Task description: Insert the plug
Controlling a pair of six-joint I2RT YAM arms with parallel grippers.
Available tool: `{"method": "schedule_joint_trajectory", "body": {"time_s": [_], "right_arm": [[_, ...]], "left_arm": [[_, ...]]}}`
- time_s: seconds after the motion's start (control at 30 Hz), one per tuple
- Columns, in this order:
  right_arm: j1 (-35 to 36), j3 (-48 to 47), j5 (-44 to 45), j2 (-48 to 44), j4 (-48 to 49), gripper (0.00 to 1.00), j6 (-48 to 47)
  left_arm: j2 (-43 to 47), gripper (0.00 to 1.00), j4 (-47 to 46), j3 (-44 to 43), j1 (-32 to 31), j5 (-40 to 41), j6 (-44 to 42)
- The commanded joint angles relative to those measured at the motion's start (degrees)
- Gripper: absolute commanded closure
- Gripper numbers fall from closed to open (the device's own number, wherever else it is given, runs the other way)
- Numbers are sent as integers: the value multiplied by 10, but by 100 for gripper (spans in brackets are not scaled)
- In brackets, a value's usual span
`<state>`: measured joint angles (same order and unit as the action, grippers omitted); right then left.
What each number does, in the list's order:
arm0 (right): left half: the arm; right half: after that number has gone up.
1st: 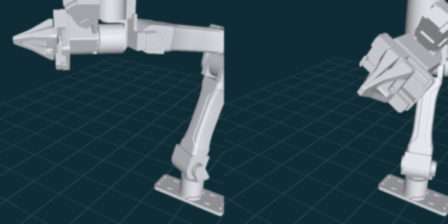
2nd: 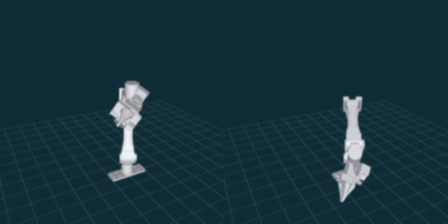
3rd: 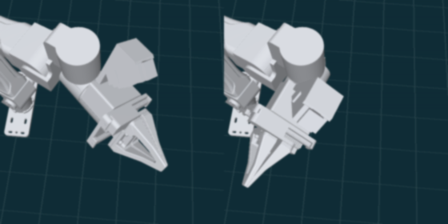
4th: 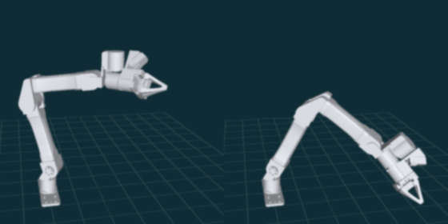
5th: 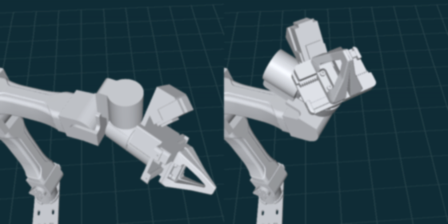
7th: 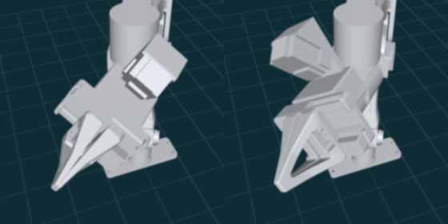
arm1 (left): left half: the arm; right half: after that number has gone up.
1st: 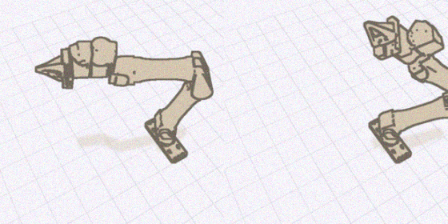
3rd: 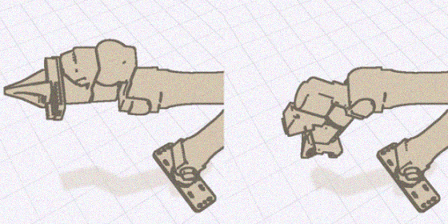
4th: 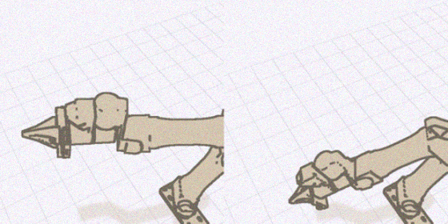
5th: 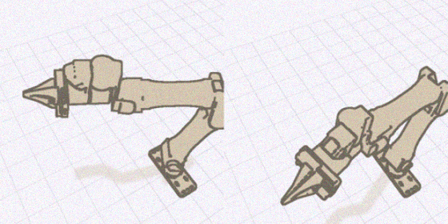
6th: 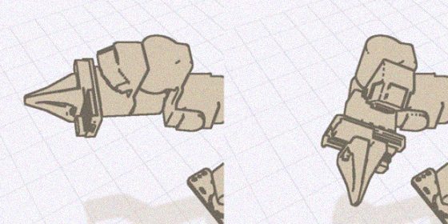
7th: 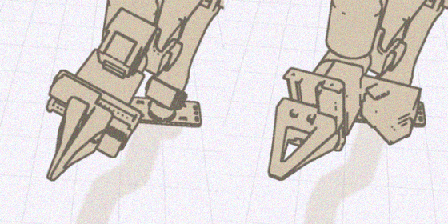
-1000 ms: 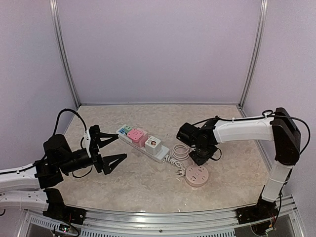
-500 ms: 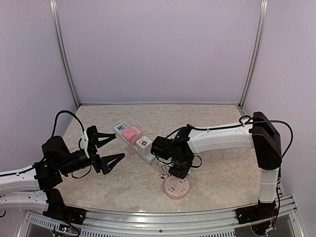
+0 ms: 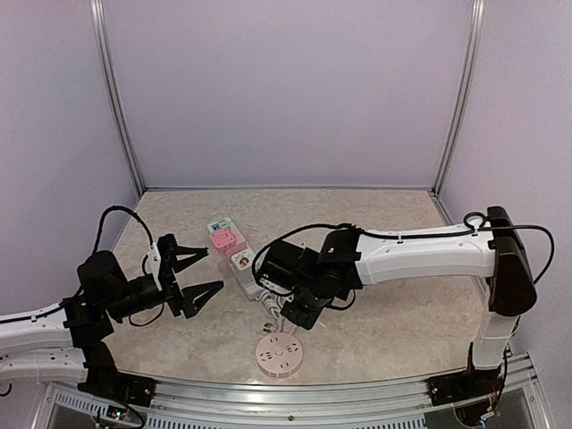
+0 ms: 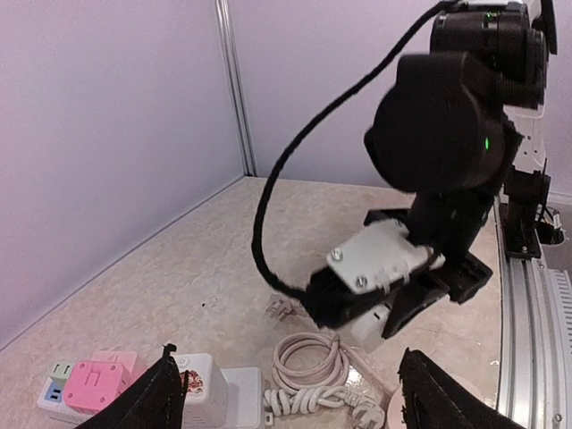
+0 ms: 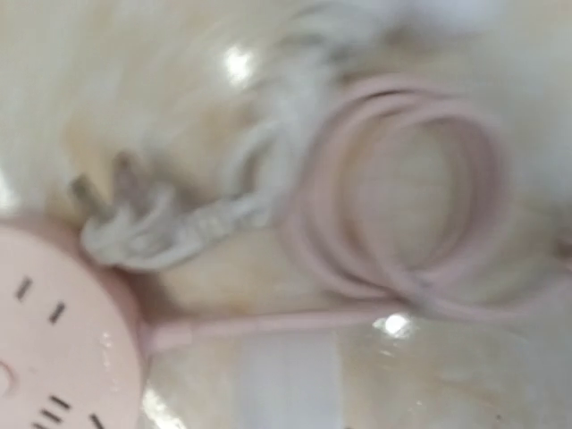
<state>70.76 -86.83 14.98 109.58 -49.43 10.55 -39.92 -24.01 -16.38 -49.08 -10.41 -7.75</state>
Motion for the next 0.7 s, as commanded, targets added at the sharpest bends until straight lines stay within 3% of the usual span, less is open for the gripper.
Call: {"method": "schedule_joint_trajectory", "body": {"time_s": [0.0,0.07,0.27,0.47,0.67], "right_arm": [[6,65,40,-123,104,100,137],[7,103,35,-155,135,100,201],[10,206,65,-201,129,100,398],[-30,213,129,-177,113,100,411],[-126,261,56,-171,231,100,356]], "left_arm": [[-7,25,25,36,7,-77,-66],[-24,32,53,45,3,-108,-158],[-132,44,151,16,-12,-108,-466],[-255,47,151,-23,-30,-113,-594],[-354,53,137,-62,-28,-104,-667]]}}
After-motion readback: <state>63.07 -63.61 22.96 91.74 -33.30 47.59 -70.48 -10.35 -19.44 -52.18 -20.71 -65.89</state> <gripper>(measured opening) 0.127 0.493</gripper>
